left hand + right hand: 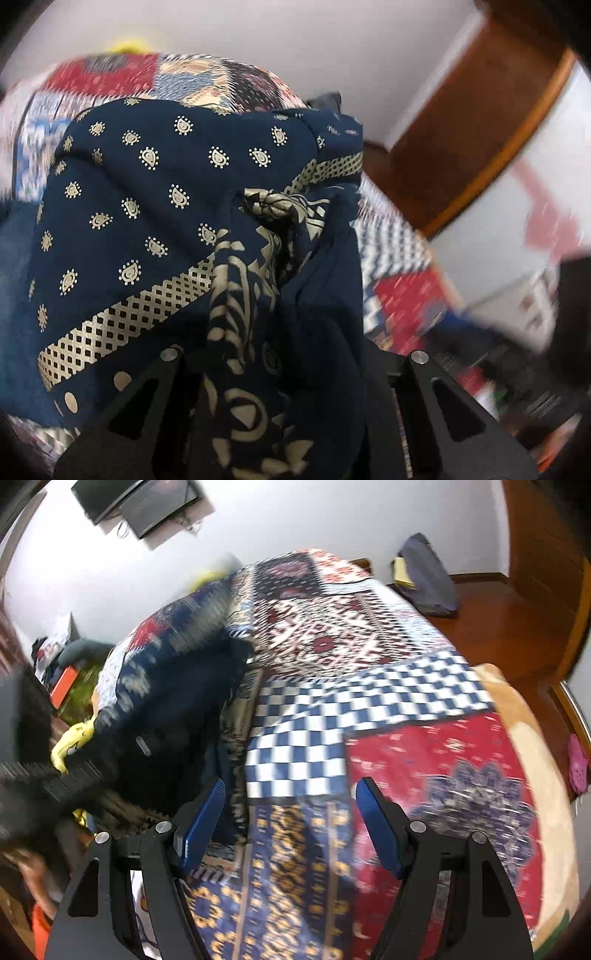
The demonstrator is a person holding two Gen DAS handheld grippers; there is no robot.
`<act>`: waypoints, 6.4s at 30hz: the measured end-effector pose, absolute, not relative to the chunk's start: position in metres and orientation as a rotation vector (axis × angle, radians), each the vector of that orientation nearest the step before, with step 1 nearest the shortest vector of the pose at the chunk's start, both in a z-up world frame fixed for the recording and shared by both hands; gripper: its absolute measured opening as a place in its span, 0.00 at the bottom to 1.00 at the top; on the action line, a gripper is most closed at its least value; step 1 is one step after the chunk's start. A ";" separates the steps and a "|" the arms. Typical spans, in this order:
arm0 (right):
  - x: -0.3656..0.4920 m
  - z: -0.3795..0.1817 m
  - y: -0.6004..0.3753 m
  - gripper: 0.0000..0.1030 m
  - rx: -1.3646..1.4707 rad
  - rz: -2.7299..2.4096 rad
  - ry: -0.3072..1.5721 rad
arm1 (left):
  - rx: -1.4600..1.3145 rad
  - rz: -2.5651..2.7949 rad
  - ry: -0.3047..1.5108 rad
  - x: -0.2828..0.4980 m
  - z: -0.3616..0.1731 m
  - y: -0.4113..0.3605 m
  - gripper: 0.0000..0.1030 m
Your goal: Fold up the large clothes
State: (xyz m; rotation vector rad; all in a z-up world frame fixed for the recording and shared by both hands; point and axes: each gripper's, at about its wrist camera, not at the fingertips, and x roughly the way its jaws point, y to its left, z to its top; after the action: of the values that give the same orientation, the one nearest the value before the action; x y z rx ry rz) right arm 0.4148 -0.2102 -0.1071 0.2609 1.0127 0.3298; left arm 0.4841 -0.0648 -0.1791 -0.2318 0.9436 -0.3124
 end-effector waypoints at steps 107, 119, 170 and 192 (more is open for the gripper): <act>0.472 -0.160 0.137 0.30 0.185 0.955 1.175 | -0.651 -0.076 0.950 0.415 -0.209 0.316 0.62; 0.447 -0.177 0.098 0.46 -0.027 0.835 1.163 | -0.474 -0.045 0.907 0.368 -0.201 0.304 0.85; 0.147 0.107 -0.005 1.00 0.009 0.631 0.156 | 0.034 0.171 0.097 0.062 0.074 0.097 1.00; 0.144 0.096 -0.013 1.00 0.003 0.623 0.175 | -0.010 0.212 0.126 0.070 0.065 0.110 1.00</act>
State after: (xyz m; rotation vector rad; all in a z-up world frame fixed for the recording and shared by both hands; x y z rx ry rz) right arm 0.1435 -0.0125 0.0957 0.0025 0.1750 0.6230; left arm 0.0702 0.1096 0.0651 -0.0103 0.1258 0.2124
